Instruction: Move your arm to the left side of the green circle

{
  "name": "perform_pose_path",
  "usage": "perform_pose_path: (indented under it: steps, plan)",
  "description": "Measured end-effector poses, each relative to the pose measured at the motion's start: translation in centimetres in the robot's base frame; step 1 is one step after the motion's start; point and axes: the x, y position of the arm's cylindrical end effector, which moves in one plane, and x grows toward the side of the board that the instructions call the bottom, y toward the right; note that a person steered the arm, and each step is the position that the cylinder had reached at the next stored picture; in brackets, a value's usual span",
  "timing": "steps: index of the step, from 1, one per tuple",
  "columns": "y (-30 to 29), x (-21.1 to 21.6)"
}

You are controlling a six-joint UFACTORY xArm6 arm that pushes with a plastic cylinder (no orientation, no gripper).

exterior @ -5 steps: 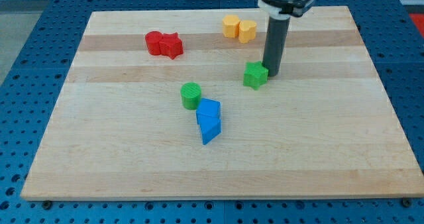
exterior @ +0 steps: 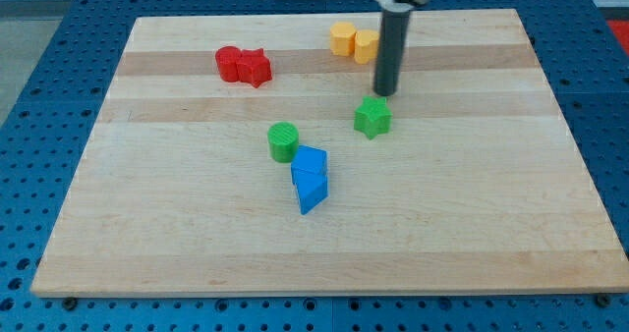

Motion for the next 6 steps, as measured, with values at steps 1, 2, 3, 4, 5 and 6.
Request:
perform_pose_path:
  steps: [1,2,3,4,5,6]
  plan:
    - [-5.5,0.0]
    - [-11.2,0.3]
    - [-16.1,2.3]
    - [-20.4,5.3]
    - [-22.1,8.6]
    - [-21.7,11.2]
